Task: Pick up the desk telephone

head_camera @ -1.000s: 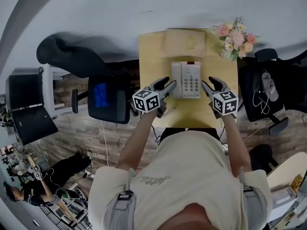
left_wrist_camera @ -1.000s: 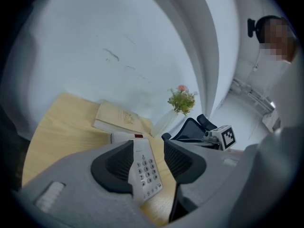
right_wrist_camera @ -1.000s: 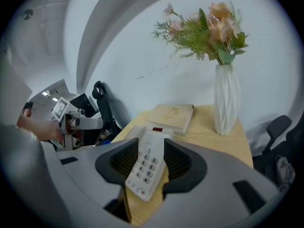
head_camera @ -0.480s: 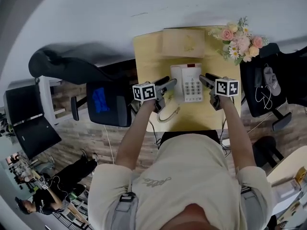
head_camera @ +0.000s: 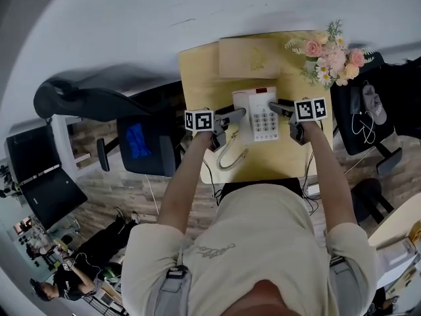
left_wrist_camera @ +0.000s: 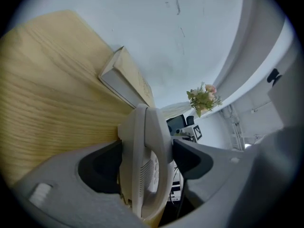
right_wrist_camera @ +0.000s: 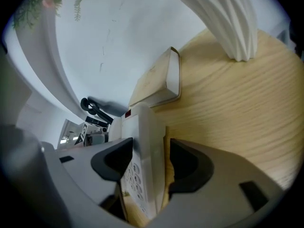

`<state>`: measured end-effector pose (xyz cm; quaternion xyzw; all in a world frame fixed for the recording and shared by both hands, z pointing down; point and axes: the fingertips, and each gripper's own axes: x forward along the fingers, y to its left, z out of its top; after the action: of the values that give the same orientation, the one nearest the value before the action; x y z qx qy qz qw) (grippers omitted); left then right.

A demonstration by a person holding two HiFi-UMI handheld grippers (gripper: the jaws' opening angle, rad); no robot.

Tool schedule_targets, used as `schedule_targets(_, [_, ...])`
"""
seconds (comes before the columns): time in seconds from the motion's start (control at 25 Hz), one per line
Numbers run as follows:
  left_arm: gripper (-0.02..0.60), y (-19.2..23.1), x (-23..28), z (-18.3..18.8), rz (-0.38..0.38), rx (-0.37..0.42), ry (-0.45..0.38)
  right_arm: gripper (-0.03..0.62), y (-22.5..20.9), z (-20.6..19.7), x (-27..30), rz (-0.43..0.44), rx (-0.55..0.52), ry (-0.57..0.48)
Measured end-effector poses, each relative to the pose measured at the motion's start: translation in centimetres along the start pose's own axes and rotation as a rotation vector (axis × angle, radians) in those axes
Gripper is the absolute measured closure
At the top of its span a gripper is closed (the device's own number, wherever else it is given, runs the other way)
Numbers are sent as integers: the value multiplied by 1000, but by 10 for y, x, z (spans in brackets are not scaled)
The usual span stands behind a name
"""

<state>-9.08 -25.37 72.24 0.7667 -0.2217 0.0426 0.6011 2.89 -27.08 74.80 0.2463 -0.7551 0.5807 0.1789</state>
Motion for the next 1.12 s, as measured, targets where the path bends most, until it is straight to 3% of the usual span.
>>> schedule_targets(0.16, [233,2,4,-2,-56,-35,44,359,8,-7,17,79,27,68])
schedule_targets(0.44, [199,1,14,-5,-149,-65,113,344,11,-8,23,102,-1,139])
schedule_targets(0.68, [199,1,16,-5,-163,-60,151,344,10,-6,22,120,-31,153])
schedule_targets(0.84, [201,2,14,-6,-164,-60,125,345,9,-8,22,126,-31,137])
schedule_targets(0.96, [201,2,10,-7,-160,-23,94,345,14,-6,19,118,-66,125])
schedule_targets(1.12, [201,-18,-1,-10,-158,90,83,344,33,-8,11,126,-165,104])
